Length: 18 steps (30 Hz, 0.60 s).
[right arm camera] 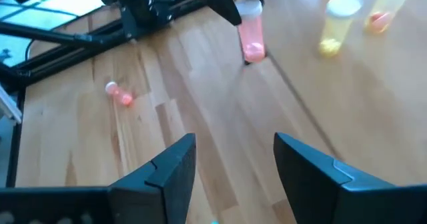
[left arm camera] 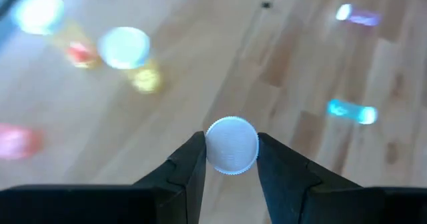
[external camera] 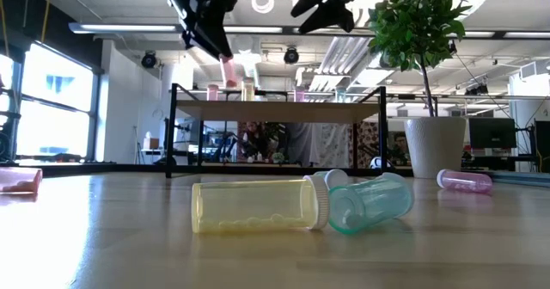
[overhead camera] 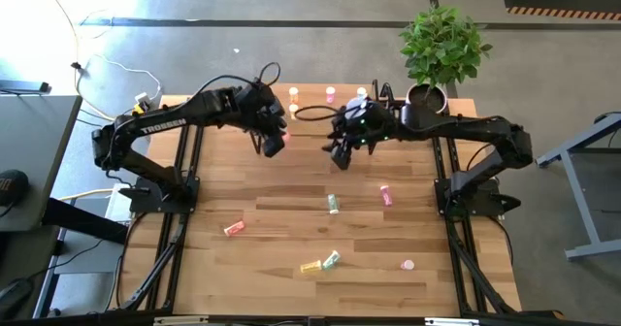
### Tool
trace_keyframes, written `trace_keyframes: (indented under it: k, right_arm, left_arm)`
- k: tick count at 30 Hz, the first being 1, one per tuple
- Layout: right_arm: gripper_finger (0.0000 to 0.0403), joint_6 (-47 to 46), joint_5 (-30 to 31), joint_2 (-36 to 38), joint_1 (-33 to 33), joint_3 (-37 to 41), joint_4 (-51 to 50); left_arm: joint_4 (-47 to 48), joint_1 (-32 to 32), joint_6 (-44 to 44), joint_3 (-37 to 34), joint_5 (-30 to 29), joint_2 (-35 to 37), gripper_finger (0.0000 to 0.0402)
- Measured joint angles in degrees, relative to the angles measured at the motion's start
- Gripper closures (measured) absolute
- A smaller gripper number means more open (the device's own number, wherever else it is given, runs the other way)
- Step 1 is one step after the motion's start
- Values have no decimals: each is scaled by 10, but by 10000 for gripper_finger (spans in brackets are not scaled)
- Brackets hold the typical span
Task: Pick and place medicine bottles onto shelf by color
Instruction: Put the right pink pill bottle on the shelf aligned with the other pink pill bottle
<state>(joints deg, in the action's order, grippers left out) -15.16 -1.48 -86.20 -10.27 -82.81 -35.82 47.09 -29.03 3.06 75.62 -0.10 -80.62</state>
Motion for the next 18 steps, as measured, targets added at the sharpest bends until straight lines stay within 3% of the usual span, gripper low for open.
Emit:
trace_keyframes:
  k: [10,18]
  right_arm:
    - [210,44,-1,16,-55,0,-7]
    - [210,67,-2,16,-89,0,-24]
  left_arm:
    - [64,-56,-8,48,-67,1,292]
    - [93,-102,17,48,-68,1,292]
